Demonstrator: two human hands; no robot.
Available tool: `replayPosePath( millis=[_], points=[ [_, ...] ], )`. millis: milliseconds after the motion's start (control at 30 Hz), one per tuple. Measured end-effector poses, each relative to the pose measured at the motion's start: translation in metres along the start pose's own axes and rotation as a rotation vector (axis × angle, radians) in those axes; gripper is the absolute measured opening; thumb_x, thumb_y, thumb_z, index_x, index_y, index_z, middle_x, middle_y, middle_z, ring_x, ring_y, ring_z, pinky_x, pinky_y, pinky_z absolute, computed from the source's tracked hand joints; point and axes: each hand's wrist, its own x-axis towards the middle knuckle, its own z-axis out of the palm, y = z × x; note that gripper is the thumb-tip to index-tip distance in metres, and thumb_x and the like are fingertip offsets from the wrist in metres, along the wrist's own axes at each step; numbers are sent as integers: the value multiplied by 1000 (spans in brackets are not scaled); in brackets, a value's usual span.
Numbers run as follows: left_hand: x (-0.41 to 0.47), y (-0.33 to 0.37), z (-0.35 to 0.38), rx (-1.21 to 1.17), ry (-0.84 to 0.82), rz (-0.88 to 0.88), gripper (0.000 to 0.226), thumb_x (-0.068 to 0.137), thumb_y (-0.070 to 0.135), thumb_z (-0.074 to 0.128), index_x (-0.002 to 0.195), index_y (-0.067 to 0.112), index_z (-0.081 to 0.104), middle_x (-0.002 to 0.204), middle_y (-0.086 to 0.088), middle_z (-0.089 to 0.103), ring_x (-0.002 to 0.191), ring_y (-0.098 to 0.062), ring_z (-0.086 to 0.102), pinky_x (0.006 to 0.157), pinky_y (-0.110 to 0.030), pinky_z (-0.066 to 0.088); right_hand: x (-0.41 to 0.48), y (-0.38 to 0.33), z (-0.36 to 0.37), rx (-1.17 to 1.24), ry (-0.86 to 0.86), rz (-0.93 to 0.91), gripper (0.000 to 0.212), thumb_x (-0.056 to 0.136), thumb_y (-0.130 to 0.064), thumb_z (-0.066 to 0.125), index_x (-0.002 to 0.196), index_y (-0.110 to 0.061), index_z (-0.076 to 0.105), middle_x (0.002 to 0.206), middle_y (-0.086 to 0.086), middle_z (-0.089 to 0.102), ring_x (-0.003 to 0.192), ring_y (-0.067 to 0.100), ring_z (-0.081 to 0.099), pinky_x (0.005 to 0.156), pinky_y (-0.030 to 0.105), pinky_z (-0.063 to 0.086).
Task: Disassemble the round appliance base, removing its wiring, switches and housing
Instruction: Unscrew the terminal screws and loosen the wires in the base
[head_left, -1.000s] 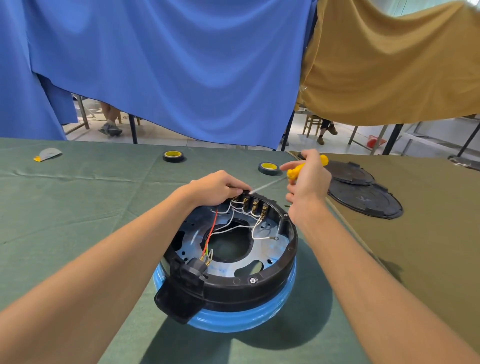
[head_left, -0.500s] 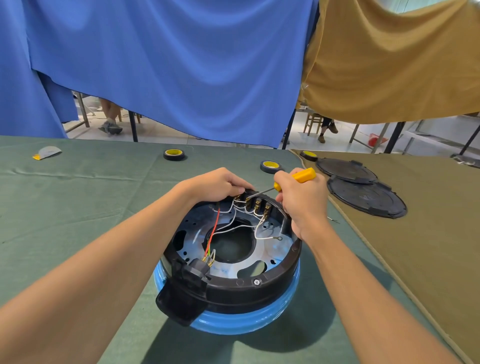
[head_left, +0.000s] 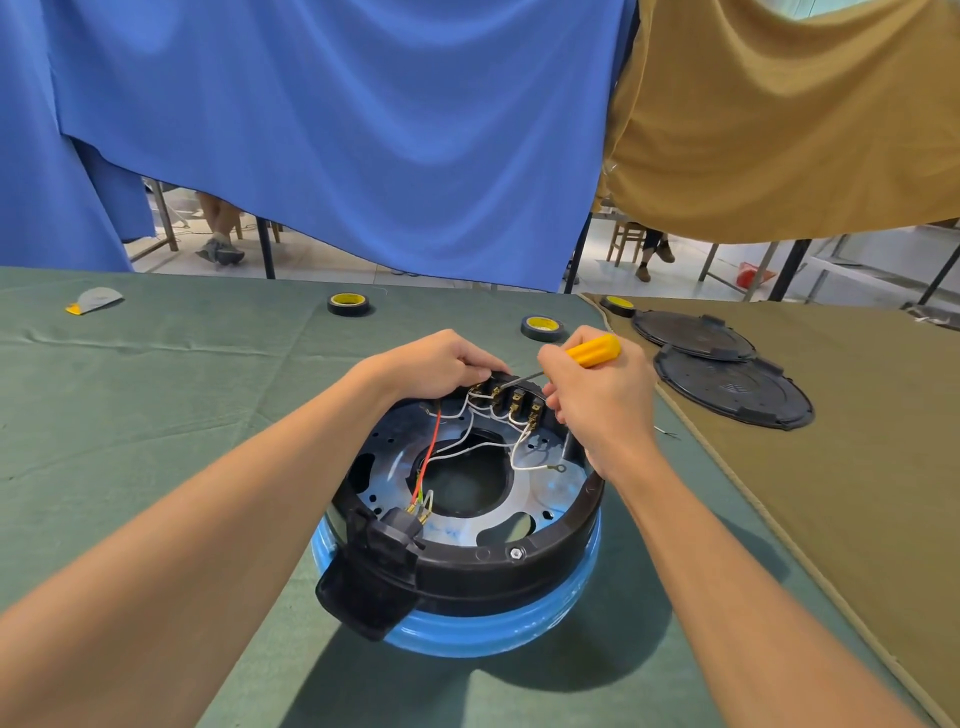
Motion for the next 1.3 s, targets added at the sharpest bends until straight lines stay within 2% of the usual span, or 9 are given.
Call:
replayPosePath(
  millis=[133, 267, 400, 633, 733, 833, 900, 1167, 1300],
  points=[
    [0, 1, 0, 12, -8, -1, 35, 102, 11, 44, 130, 22, 62, 127, 6, 63, 97, -5, 56, 91, -21, 34, -6, -1, -6, -24, -92, -77, 21, 86, -24, 67, 67, -13, 66, 55, 1, 66, 48, 12, 65, 50, 27, 56],
    [0, 1, 0, 10, -8, -5, 35, 102, 11, 44, 130, 22, 63, 129, 5, 63, 108, -9, 55, 92, -21, 34, -10, 1, -7, 4, -72, -66, 21, 87, -23, 67, 68, -13, 67, 55, 0, 66, 48, 12, 65, 48, 24, 55],
    [0, 1, 0, 12, -8, -8, 35, 102, 11, 44, 130, 21, 62, 132, 4, 61, 115, -11, 54, 96, -22, 33, -10, 0, -7, 15, -57, -41, 22, 87, -22, 67, 67, -12, 66, 55, 0, 66, 47, 12, 65, 49, 28, 56],
    [0, 1, 0, 7, -8, -1, 35, 102, 9, 45, 131, 20, 62, 131, 3, 63, 116, -13, 55, 102, -25, 36, -9, -2, -9, -60, -132, -128, 20, 86, -23, 68, 67, -15, 67, 55, 0, 65, 48, 12, 63, 47, 27, 55],
    [0, 1, 1, 15, 0, -2, 35, 102, 9, 45, 130, 20, 63, 130, 4, 62, 115, -10, 54, 98, -21, 34, -1, -3, -7, 2, -111, 14, 21, 82, -16, 67, 63, -9, 64, 53, 4, 62, 45, 12, 58, 45, 31, 50],
    [1, 1, 0, 15, 2, -2, 34, 101, 9, 45, 129, 20, 63, 130, 5, 63, 111, -7, 53, 95, -19, 33, 8, -4, -3, 199, -36, 249, 26, 79, -5, 64, 54, -7, 56, 48, 8, 52, 39, 11, 49, 40, 22, 38],
    [0, 1, 0, 13, -2, -1, 34, 101, 9, 45, 128, 19, 63, 128, 5, 63, 109, -8, 54, 94, -19, 33, 10, -3, -2, 235, -11, 305, 28, 78, -5, 63, 52, -9, 54, 49, 9, 50, 39, 11, 49, 39, 20, 36],
    [1, 2, 1, 5, -1, -6, 34, 102, 9, 45, 129, 19, 63, 129, 4, 63, 115, -11, 55, 102, -24, 36, 8, 3, -2, 286, 38, 288, 28, 80, -6, 61, 53, -11, 54, 48, 8, 51, 41, 12, 51, 39, 20, 36],
    [1, 1, 1, 6, 4, -7, 34, 102, 10, 45, 128, 20, 64, 128, 4, 64, 114, -12, 56, 99, -24, 37, 5, 7, -1, 203, 57, 223, 25, 80, -10, 62, 56, -9, 55, 50, 9, 54, 44, 13, 54, 44, 25, 38]
  ],
)
